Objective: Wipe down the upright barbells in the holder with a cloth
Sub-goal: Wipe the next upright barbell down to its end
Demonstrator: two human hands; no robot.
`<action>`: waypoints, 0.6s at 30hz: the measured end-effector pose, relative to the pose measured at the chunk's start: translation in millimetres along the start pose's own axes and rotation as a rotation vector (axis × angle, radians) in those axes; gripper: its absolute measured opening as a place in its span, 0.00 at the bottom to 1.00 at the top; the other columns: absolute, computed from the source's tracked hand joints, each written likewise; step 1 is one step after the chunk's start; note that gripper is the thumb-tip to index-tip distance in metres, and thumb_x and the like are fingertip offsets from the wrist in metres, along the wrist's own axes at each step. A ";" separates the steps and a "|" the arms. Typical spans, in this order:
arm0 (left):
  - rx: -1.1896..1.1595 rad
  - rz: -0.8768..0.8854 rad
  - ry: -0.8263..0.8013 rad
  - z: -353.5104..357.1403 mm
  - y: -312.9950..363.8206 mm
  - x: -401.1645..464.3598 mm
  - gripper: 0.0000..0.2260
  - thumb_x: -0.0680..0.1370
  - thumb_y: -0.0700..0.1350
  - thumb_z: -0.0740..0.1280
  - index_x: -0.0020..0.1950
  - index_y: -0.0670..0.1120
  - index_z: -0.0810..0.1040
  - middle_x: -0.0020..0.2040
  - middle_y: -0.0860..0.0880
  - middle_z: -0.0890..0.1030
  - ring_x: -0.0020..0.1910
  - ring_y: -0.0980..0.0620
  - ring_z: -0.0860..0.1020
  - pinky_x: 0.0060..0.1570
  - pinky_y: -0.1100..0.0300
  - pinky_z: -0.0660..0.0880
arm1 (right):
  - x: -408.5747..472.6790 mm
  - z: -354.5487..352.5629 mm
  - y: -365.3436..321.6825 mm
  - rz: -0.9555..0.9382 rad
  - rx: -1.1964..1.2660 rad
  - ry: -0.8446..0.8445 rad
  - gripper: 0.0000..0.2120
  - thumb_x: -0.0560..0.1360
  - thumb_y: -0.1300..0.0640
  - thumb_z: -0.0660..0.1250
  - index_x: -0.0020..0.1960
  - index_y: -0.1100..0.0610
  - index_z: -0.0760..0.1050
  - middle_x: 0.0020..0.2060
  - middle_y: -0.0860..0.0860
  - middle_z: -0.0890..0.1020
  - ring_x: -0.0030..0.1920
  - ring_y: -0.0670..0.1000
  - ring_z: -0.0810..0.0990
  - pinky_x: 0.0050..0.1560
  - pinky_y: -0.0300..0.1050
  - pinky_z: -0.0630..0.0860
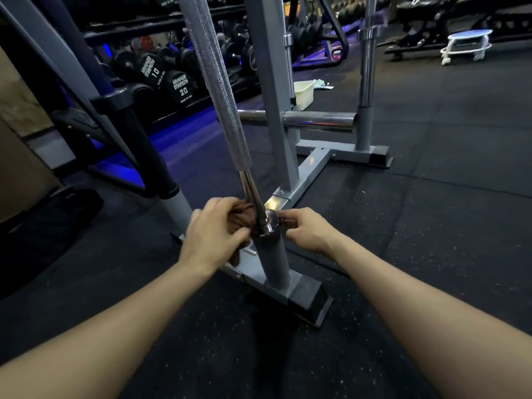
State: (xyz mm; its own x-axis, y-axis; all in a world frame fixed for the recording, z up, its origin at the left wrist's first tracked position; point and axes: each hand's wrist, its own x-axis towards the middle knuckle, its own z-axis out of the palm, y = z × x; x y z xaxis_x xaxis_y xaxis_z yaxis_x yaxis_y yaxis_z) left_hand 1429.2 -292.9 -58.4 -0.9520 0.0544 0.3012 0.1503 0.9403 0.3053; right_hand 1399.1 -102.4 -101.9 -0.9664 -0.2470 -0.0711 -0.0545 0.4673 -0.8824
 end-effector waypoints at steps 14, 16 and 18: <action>0.059 0.053 -0.224 10.2 20.9 -7.9 0.15 0.73 0.47 0.69 0.58 0.54 0.73 0.57 0.57 0.73 0.49 0.50 0.63 0.50 0.52 0.72 | -15.0 0.5 -7.9 0.024 -0.038 -0.002 0.28 0.71 0.68 0.58 0.65 0.46 0.76 0.56 0.51 0.82 0.52 0.51 0.79 0.39 0.36 0.73; 0.059 0.089 -0.267 8.7 25.9 -9.0 0.15 0.72 0.47 0.70 0.57 0.55 0.73 0.57 0.56 0.73 0.50 0.49 0.64 0.52 0.51 0.72 | -17.2 -2.5 -6.0 0.044 -0.040 0.008 0.30 0.70 0.69 0.56 0.67 0.46 0.74 0.55 0.52 0.81 0.42 0.48 0.78 0.28 0.30 0.67; 0.076 0.129 -0.295 6.9 28.3 -10.3 0.15 0.73 0.48 0.69 0.58 0.55 0.73 0.57 0.56 0.73 0.51 0.49 0.65 0.52 0.51 0.72 | -18.2 -3.9 -3.9 0.064 -0.060 0.012 0.32 0.70 0.69 0.56 0.69 0.46 0.71 0.59 0.52 0.80 0.47 0.49 0.80 0.33 0.31 0.72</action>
State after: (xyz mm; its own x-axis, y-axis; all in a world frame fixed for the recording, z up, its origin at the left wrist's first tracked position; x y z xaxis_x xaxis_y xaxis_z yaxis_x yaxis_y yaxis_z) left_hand 1441.4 -264.5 -59.1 -0.9643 0.2590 0.0550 0.2647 0.9412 0.2101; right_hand 1416.0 -96.4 -95.3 -0.9713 -0.2051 -0.1208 -0.0069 0.5316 -0.8470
